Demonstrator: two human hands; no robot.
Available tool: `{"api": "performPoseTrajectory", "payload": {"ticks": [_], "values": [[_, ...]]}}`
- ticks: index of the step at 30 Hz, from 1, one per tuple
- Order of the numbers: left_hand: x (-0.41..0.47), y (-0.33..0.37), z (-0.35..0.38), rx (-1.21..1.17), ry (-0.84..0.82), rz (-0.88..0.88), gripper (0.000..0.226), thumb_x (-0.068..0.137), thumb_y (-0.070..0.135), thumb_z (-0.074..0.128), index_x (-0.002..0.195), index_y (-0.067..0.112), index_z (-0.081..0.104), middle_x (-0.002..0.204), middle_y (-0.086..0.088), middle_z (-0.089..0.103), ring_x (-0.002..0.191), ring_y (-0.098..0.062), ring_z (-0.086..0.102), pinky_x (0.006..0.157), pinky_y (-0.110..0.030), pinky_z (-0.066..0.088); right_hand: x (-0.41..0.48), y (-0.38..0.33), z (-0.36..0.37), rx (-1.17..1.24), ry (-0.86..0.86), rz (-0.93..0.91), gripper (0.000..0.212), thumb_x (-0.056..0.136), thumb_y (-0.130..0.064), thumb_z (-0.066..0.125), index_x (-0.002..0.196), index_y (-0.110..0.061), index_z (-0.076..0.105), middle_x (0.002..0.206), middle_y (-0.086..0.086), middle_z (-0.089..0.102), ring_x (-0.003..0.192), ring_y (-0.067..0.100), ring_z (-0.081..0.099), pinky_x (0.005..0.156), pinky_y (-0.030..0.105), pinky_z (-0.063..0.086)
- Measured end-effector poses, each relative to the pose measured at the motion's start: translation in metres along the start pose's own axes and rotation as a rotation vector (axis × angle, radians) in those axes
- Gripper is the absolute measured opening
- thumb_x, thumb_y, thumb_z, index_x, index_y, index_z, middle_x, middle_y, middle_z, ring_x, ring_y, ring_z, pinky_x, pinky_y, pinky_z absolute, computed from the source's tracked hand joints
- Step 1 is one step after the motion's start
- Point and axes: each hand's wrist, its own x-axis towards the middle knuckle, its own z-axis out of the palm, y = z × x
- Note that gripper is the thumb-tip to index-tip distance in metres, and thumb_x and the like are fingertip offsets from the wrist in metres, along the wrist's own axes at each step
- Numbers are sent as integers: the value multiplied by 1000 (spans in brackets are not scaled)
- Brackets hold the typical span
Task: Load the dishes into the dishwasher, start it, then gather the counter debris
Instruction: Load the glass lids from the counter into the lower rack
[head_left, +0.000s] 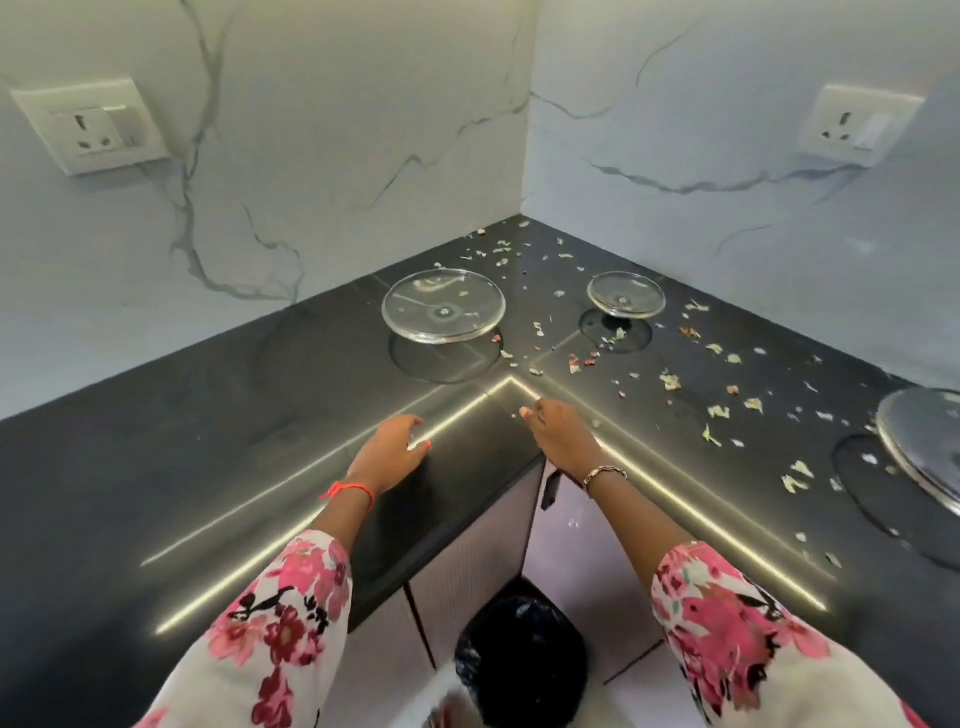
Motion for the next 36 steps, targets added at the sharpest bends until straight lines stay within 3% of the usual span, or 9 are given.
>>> {"api": "performPoseTrajectory", "payload": {"ticks": [8,10,14,19,25,28,30,32,36], "values": [[103,-31,-16,29,50,20,49,89,28,57,131,6,44,136,-11,44,129,-24,36,107,-32,29,124,-15,19,155,34,116,34,96,-35,44,92,-3,53,86,8,57,81,26,56,71,35,43],[128,-40,-19,84,96,36,53,91,32,54,135,6,39,143,-9,37,137,-24,26,112,-32,22,155,-22,27,360,40,221,33,94,-37,47,93,-5,49,81,8,55,72,27,60,63,43,53],[160,-59,-17,221,105,-8,67,91,51,41,143,10,30,154,-4,20,144,-21,8,117,-41,9,205,-35,37,816,6,468,39,91,-37,55,112,-5,46,83,12,54,60,23,60,45,35,56],[168,-73,-3,309,153,0,91,73,66,3,145,15,24,156,0,14,145,-18,4,117,-40,1,237,-48,43,1199,-143,575,28,87,-26,63,104,-7,52,91,20,61,80,34,63,61,45,55],[174,-79,3,355,138,1,87,77,65,2,148,17,15,157,0,7,145,-18,0,117,-41,0,250,-53,58,1401,-40,651,5,88,0,57,91,-3,53,85,23,58,56,33,67,47,44,56],[174,-78,1,367,139,5,89,75,66,0,148,17,13,157,1,4,145,-18,-2,116,-41,-2,246,-49,62,1444,1,657,14,90,7,49,90,-7,50,86,23,59,50,32,66,50,47,56],[173,-77,0,379,133,3,91,74,67,-3,149,18,13,157,2,4,145,-17,-2,117,-40,-2,240,-51,62,1462,32,660,16,91,10,46,89,-6,50,73,21,62,46,31,65,54,50,55],[172,-76,-1,366,124,-5,92,73,69,-2,148,18,14,157,2,5,145,-16,-1,117,-40,-1,231,-53,61,1473,80,686,13,91,9,45,84,0,50,53,18,63,42,30,63,44,44,54],[175,-71,-10,251,36,-36,79,86,65,25,148,18,14,157,1,5,145,-17,-1,117,-44,-1,201,-49,54,1478,158,713,11,91,7,44,84,4,52,45,18,60,38,31,61,34,40,51]]}}
